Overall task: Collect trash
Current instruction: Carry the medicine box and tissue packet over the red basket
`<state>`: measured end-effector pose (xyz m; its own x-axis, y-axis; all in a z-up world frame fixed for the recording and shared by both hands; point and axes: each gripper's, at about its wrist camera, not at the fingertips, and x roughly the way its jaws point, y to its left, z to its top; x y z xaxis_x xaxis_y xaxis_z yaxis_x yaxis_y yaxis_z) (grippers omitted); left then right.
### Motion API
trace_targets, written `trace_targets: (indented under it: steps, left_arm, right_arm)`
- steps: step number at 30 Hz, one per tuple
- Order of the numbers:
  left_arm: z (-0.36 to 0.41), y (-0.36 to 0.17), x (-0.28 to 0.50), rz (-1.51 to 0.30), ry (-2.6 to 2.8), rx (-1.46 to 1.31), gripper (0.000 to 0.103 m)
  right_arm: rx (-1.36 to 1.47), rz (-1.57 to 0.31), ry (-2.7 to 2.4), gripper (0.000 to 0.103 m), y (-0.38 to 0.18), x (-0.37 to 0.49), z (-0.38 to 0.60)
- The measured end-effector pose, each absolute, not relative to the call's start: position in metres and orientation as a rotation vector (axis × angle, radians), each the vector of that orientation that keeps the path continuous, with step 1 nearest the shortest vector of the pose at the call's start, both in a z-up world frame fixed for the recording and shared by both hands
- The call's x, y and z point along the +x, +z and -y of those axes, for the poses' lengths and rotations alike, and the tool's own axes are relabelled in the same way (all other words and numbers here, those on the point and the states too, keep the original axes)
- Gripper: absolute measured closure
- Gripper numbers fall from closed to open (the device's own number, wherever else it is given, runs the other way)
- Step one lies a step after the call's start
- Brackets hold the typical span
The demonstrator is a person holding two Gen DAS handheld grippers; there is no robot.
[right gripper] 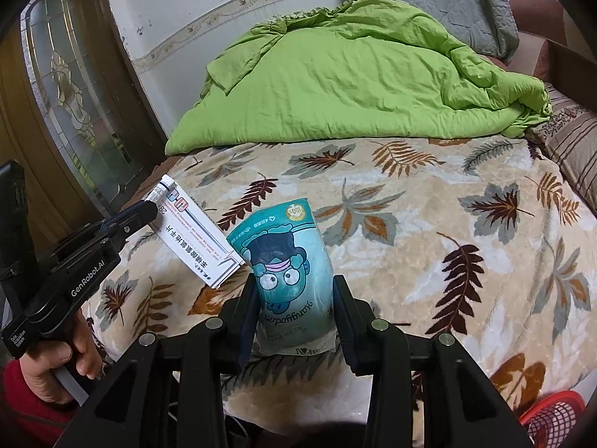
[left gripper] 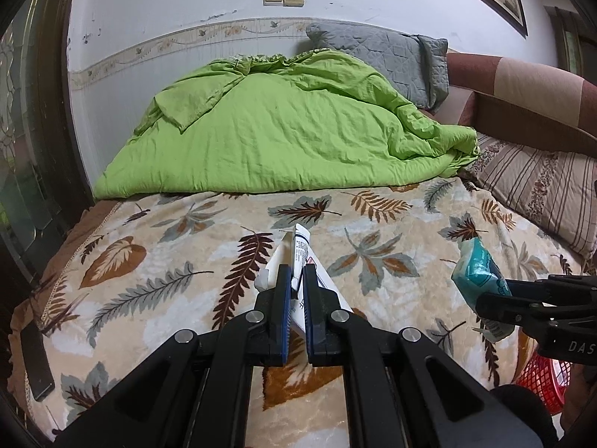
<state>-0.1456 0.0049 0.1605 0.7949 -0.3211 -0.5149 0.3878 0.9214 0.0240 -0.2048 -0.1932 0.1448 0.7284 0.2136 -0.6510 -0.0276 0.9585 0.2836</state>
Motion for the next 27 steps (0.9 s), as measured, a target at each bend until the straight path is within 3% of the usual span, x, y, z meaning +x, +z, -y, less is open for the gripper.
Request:
trace_targets:
  steps: [17,27]
  left_arm:
    - [0.003,0.178,-0.159,-0.504,-0.448,0.11,0.097]
    - [0.05,0.198,-0.195,-0.491,-0.667,0.095,0.097]
  right_arm:
    - [0.276,-0.724,0.097,0.062,0.156,-0.227,0.203]
    - [0.37,-0.698,-0.064,0.062,0.161,-0.289,0.27]
